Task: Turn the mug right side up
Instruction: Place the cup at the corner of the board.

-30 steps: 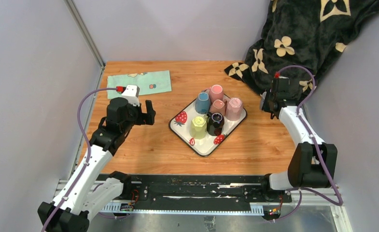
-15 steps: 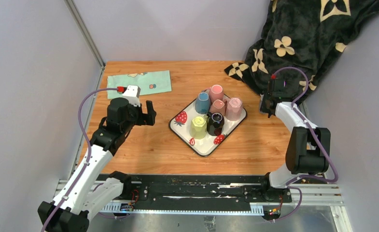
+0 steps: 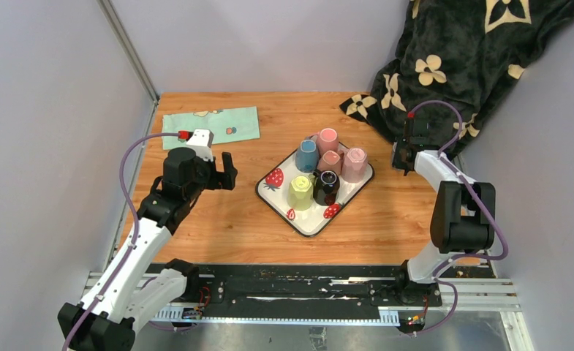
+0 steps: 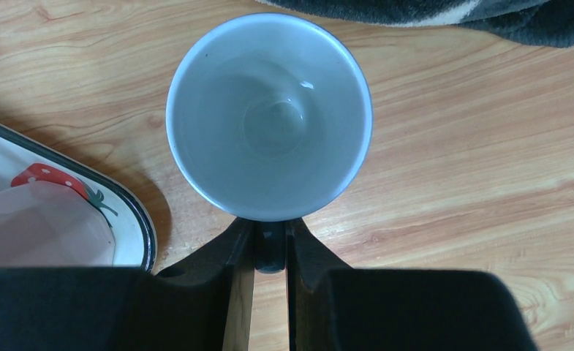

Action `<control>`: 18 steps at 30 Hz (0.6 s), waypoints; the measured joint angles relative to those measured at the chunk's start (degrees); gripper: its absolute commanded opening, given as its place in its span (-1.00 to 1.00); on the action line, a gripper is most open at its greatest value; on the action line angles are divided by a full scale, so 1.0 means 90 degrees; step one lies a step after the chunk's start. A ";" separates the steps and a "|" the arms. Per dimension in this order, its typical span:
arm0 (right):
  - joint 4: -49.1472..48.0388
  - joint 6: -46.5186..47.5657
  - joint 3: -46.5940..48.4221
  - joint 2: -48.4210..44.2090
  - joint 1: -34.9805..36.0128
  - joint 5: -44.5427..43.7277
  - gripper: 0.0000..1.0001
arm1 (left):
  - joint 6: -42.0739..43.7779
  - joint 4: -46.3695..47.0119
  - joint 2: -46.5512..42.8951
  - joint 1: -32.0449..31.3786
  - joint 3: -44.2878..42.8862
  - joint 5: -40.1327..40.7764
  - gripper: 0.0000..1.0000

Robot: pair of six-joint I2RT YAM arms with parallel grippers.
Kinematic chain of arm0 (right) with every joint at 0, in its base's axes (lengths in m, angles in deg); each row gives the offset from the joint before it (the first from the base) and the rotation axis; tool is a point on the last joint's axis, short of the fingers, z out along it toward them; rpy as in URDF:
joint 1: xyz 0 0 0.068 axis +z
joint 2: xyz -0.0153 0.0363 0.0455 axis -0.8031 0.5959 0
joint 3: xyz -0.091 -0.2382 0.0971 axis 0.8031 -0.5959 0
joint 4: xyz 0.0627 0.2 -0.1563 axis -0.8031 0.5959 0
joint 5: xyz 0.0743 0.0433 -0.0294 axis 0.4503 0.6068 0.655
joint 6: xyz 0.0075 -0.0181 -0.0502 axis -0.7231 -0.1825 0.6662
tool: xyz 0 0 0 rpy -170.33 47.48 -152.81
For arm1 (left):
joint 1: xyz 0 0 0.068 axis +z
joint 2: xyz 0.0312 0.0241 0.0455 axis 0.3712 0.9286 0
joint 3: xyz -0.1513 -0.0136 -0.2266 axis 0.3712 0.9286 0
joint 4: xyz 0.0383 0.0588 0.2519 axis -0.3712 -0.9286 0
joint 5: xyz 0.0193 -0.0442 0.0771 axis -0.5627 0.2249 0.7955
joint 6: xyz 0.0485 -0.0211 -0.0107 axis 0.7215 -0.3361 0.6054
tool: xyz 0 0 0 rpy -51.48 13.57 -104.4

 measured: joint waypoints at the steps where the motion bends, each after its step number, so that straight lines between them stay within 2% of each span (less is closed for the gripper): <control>1: 0.0000 0.0000 0.0015 0.0024 0.0000 0.0012 -0.78 | 0.0000 0.0000 0.0007 0.0000 0.0002 -0.0007 1.00; 18: 0.0221 -0.0080 0.0148 0.0172 0.0000 0.0032 -0.37 | 0.0000 0.0000 0.0017 0.0002 0.0005 -0.0087 1.00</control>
